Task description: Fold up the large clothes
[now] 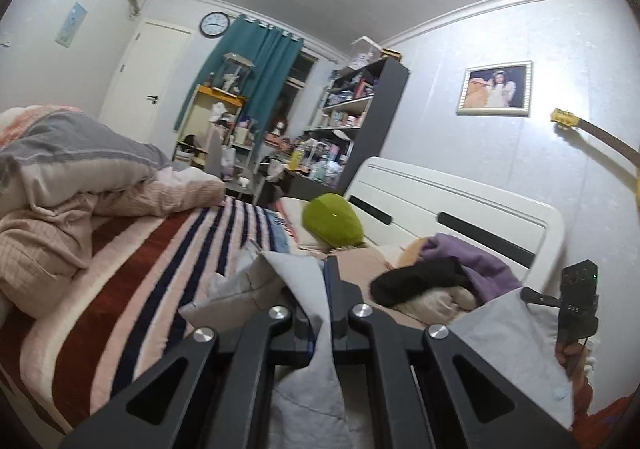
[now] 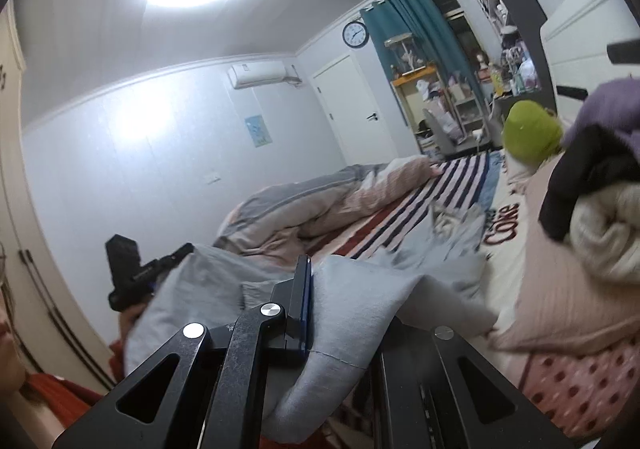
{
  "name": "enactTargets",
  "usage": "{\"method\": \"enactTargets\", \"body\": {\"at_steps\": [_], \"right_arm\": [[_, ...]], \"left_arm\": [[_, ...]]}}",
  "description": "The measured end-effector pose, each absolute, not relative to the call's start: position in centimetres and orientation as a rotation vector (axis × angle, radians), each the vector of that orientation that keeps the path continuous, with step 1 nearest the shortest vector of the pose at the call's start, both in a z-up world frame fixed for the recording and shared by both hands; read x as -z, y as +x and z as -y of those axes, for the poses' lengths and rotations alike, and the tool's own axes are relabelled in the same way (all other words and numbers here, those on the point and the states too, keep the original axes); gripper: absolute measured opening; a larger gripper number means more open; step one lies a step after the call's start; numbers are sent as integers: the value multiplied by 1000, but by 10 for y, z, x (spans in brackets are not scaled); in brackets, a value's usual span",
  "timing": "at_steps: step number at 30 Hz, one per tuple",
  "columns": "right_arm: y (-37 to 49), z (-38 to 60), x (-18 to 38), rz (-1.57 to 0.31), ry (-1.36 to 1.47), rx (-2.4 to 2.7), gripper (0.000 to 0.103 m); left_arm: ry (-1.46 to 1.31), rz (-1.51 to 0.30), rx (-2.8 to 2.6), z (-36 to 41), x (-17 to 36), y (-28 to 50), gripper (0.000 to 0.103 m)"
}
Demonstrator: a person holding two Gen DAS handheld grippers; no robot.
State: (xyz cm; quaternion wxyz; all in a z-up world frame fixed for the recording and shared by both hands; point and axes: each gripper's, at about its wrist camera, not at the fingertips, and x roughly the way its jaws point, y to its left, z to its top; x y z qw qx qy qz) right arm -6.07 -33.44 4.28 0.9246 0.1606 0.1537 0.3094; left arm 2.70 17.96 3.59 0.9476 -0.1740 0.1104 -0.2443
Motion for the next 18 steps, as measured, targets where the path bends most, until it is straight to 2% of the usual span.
{"method": "enactTargets", "body": {"at_steps": [9,18], "right_arm": [[67,363,-39,-404,371,-508,3],[261,383,13,-637,379,-330,3]], "left_arm": [[-273,-371,345,-181,-33,154,3],[-225,-666,220,-167,32,347,5]]}}
